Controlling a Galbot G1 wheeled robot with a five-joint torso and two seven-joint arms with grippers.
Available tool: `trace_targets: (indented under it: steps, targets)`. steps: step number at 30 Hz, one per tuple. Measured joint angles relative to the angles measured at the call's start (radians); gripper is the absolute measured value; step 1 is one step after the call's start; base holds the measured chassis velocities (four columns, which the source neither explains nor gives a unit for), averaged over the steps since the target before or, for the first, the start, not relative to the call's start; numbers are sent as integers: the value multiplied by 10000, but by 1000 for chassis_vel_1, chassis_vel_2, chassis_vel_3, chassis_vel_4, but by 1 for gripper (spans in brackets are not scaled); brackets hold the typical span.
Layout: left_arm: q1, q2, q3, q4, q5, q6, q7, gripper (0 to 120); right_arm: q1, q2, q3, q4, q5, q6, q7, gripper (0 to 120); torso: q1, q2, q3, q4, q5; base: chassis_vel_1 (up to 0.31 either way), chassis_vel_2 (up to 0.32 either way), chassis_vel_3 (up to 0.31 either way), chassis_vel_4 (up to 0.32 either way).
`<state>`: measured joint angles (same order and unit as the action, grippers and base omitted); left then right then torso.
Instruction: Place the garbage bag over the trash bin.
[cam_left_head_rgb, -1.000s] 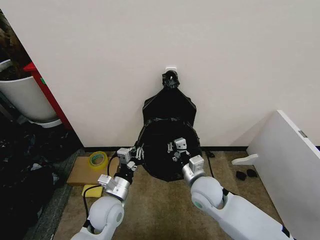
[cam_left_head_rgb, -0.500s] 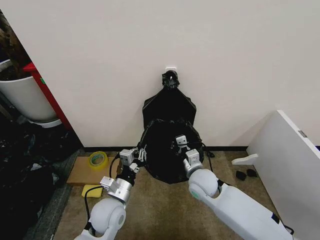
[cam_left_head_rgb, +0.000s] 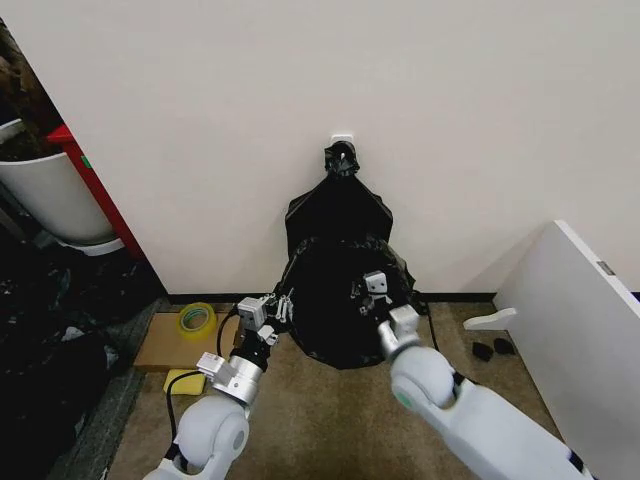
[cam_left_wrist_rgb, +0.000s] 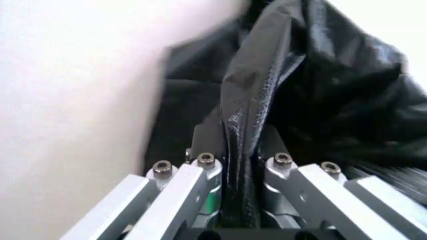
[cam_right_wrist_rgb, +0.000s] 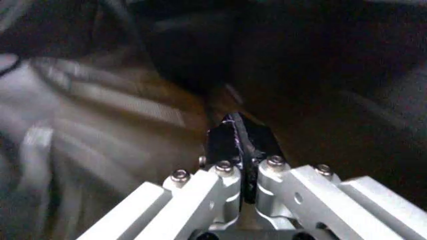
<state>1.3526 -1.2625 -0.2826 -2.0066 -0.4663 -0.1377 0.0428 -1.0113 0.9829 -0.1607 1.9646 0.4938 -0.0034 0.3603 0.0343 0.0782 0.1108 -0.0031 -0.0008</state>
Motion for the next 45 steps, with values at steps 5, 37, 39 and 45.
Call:
trace_targets:
  steps: [5, 37, 39, 45]
  targets:
    - [-7, -75, 93, 57, 66, -16, -4, 5, -344, -1, -158, 382, 81, -407, 338, 0, 0, 0, 0, 10, -5, 0, 0, 0, 0]
    - [242, 49, 200, 234, -87, -1076, 1191, 5, 1242, 824, -1311, -921, 1300, -3574, 2266, 0, 0, 0, 1, 8, 2, 0, 0, 0, 0]
    - [248, 68, 181, 219, -195, -1148, 1426, 5, 1268, 832, -1285, -930, 1300, -3499, 2192, 0, 1, 0, 1, 7, 2, 0, 0, 0, 0]
    - [209, 83, 43, 330, -158, -1593, 2021, 5, 1213, 731, -1220, -883, 1192, -3392, 2062, 0, 1, 1, 1, 6, 4, 0, 0, 0, 0]
